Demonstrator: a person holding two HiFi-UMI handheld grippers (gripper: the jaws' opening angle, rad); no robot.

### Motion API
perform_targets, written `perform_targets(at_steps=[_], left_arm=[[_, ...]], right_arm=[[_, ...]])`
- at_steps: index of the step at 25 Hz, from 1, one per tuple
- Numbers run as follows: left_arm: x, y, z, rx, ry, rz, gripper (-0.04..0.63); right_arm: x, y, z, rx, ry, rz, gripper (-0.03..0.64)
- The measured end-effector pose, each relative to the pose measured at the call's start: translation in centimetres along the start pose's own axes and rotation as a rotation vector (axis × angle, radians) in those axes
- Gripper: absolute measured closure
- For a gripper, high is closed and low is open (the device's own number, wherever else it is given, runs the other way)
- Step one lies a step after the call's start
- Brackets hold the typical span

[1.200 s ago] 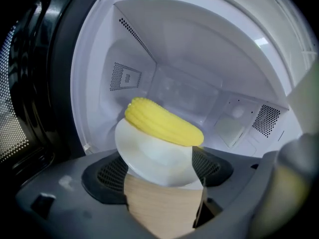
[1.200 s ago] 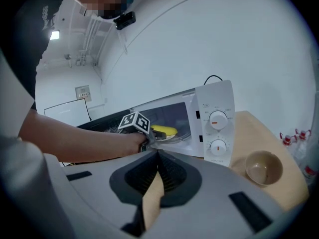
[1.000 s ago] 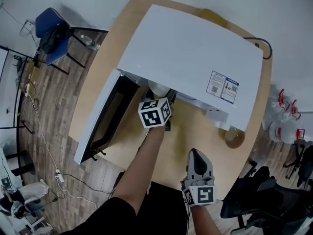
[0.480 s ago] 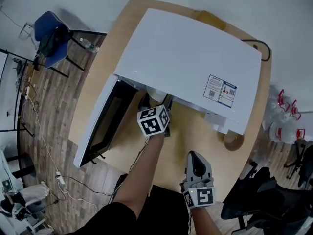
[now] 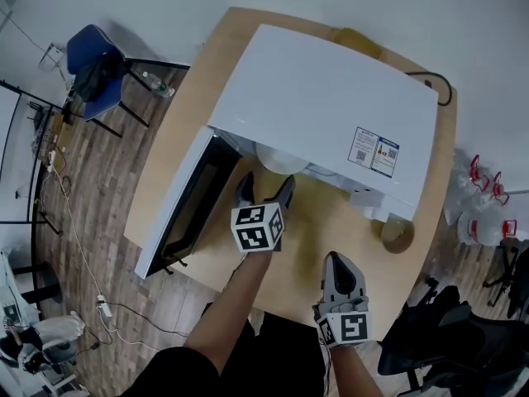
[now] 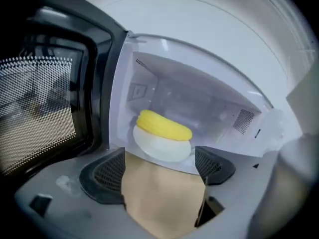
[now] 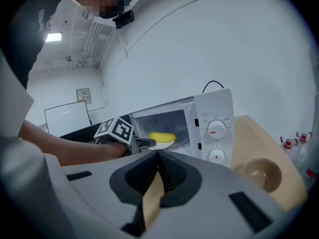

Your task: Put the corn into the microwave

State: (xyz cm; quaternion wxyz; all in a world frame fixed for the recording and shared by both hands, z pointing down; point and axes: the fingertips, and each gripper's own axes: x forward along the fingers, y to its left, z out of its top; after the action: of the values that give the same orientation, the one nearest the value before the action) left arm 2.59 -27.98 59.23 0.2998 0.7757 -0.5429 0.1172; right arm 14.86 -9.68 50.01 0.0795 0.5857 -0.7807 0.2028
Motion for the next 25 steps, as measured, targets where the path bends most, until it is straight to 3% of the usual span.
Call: perform_targets(at_steps=[4, 7, 12, 13, 14, 15, 19, 25], left_arm=[[-4.4, -1.5, 0.7, 0.052, -0.061, -0.068, 0.193], [-9.1, -2.8, 0.8, 0.050, -0.110, -0.135, 0.196], [-18.4, -4.9, -0.9, 0.111, -0.128, -0.236, 0.207], [-20.4, -5.1, -1.2, 0.121, -0.148, -0.246, 0.286], [-22.4, -5.2, -1.4, 0.134, -0.172, -0.255, 0.486], [-24.3, -5.4, -1.6, 0.150, -0.192, -0.270, 0.535], [-31.3, -6.1, -3.1, 0.210, -0.196, -0.355, 0.538], [-44.8, -4.7, -6.5, 0.221, -0.217, -0.365, 0.574]], right_arm=[[-1.3, 0.9, 0.6, -0.023, -0.023, -0.014, 0.557], [-3.1, 2.3, 0.8, -0.047, -0.041, -0.028, 0.557], [-7.1, 5.9, 0.9, -0.069, -0.076, -0.047, 0.557], [-8.1, 6.7, 0.9, -0.074, -0.082, -0.050, 0.557], [-9.0, 7.5, 0.8, -0.077, -0.090, -0.054, 0.557], [-10.0, 8.4, 0.7, -0.080, -0.098, -0.058, 0.557], [-14.5, 12.1, 0.6, -0.097, -0.138, -0.064, 0.557], [-23.0, 20.3, -1.6, -0.130, -0.136, -0.070, 0.557]])
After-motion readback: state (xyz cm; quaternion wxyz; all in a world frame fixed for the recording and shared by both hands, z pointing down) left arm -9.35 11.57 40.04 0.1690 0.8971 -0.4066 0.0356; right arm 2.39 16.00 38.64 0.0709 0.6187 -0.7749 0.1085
